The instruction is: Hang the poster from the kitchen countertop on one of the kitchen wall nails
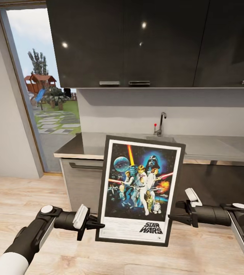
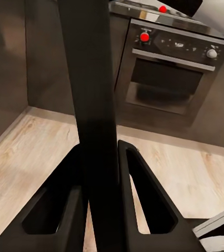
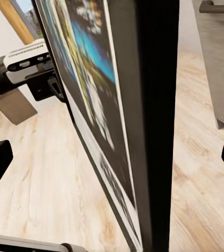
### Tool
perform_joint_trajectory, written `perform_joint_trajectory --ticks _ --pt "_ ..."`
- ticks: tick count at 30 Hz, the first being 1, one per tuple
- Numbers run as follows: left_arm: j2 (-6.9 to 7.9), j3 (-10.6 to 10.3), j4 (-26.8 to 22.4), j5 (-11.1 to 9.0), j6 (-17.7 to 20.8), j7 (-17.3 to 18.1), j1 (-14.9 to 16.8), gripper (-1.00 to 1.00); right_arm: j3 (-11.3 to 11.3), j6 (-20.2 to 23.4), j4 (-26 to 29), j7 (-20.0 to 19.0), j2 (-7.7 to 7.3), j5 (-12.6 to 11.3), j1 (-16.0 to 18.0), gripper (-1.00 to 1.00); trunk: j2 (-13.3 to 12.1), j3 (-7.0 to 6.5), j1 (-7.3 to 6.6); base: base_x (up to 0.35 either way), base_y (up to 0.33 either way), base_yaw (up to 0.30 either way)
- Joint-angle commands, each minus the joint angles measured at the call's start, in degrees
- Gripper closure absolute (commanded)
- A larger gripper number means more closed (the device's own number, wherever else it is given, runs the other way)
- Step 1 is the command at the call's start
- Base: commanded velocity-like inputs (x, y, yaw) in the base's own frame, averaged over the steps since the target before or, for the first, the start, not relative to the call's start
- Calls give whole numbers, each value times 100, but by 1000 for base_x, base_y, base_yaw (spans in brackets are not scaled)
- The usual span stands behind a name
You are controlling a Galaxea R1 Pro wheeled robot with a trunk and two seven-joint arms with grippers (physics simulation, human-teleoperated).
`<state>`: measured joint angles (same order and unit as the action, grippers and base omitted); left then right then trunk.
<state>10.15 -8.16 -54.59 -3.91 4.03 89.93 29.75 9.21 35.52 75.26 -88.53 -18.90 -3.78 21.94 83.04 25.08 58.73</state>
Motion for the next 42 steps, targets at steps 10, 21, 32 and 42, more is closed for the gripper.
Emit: perform_joint_trajectory --ticks 10,21,32,42 --pt "160 3 -16 -47 25 7 5 100 -7 52 -95 -13 0 -9 4 -100 4 7 0 0 0 0" --pt "171 -2 -17 -49 20 7 5 100 -7 51 -107 -11 0 -9 8 -100 4 7 0 0 0 0" --pt "171 -12 -25 -49 19 7 5 100 -7 51 -108 -7 4 -9 19 -100 4 7 0 0 0 0" --pt "171 -19 -26 -49 24 7 5 100 -7 46 -115 -5 168 4 112 -100 4 7 0 0 0 0"
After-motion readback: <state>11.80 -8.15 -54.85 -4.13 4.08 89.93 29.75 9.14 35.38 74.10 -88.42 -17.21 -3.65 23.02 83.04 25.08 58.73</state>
